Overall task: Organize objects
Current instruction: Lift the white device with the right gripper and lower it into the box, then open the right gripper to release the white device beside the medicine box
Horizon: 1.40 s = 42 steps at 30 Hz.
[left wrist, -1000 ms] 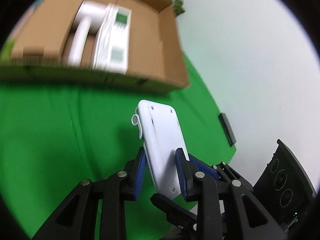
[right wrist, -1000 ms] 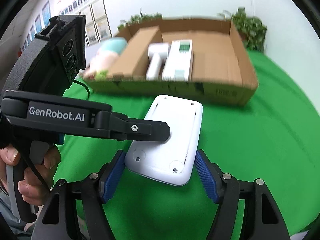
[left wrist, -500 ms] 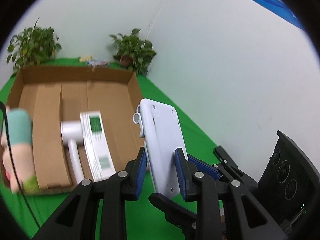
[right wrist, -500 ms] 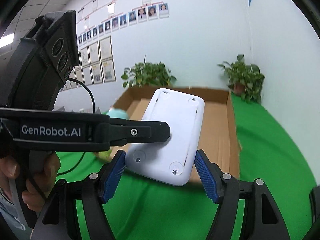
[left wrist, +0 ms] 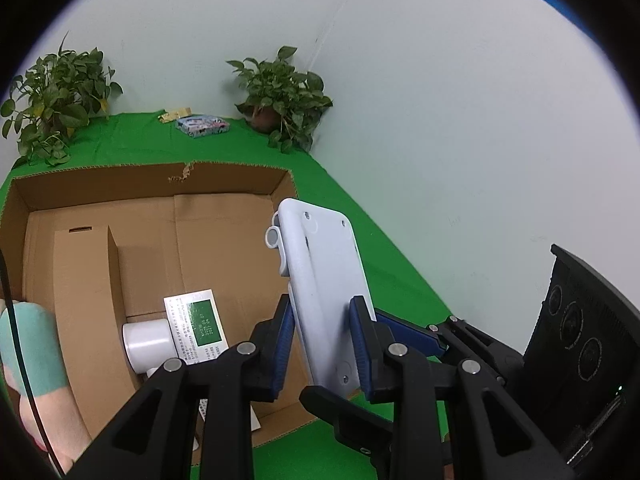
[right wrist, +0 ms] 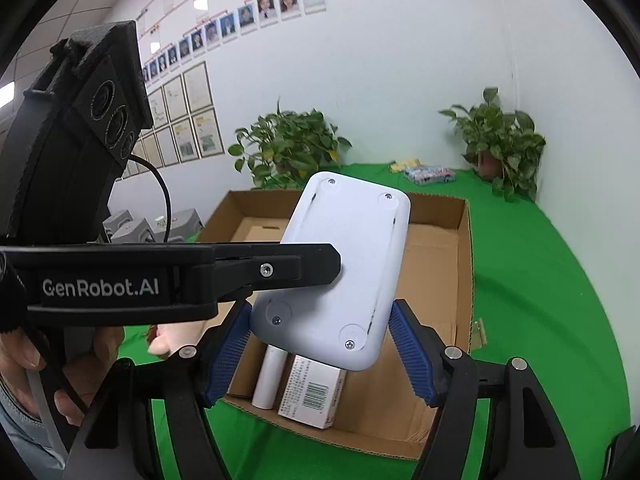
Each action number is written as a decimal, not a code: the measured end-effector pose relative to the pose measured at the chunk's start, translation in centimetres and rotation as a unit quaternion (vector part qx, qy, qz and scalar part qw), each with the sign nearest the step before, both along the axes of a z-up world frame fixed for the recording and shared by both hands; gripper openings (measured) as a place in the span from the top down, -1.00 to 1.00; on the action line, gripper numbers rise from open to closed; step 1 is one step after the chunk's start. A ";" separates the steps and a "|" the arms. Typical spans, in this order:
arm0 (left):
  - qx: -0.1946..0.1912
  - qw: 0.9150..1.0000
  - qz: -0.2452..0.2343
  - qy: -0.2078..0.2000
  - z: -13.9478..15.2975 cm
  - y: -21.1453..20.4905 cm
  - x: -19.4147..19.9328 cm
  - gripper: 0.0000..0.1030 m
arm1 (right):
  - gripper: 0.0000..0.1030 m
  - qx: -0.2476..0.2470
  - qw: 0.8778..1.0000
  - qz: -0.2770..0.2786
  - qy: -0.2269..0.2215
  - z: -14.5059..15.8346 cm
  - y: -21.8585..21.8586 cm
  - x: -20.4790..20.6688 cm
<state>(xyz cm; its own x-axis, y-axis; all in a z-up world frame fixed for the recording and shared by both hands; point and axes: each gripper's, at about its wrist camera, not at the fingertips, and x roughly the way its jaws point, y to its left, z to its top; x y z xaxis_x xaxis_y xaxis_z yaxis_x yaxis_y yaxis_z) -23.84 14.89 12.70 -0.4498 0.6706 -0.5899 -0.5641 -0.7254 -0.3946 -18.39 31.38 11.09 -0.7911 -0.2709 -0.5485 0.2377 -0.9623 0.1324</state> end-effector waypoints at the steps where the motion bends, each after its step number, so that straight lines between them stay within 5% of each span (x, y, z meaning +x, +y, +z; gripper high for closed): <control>1: -0.004 1.000 0.000 -0.005 -0.5 0.3 -0.7 0.48 | -0.31 -0.001 1.000 0.001 -0.010 -0.6 0.2 -0.6; 14: -0.078 0.990 0.013 -0.113 -13.2 3.0 -4.8 0.48 | -0.31 -0.054 0.988 0.013 -0.141 -13.9 2.7 -6.4; 22: -0.113 0.983 0.006 -0.146 -17.1 4.4 -4.7 0.46 | -0.31 -0.072 0.978 0.015 -0.193 -19.1 3.7 -7.1; 28: -0.120 0.983 0.010 -0.142 -17.3 3.9 -4.3 0.46 | -0.33 -0.062 0.977 0.019 -0.201 -19.8 3.0 -7.0; 33: -0.133 0.985 0.035 -0.102 -15.4 2.4 -2.9 0.46 | -0.52 -0.060 0.978 0.009 -0.201 -19.4 3.1 -6.8; 37: -0.151 0.986 0.069 -0.024 -12.4 -0.4 0.0 0.39 | -0.67 -0.048 0.984 0.000 -0.170 -17.8 2.9 -5.3; 39: -0.151 0.983 0.102 0.028 -10.1 -2.8 1.8 0.08 | -0.99 -0.033 0.991 -0.017 -0.130 -16.0 2.5 -4.0; 42: -0.140 0.974 0.147 0.100 -7.2 -6.5 4.4 -0.42 | -0.99 -0.005 0.998 -0.041 -0.051 -13.3 1.7 -1.5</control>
<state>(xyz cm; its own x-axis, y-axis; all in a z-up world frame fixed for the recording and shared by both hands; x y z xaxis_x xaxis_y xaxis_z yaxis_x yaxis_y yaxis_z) -19.45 8.43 5.54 -0.7233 0.3204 -0.6118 -0.3612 -0.9306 -0.0603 -19.87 33.05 -2.26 -0.7505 -0.2133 -0.6255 0.1431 -0.9765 0.1613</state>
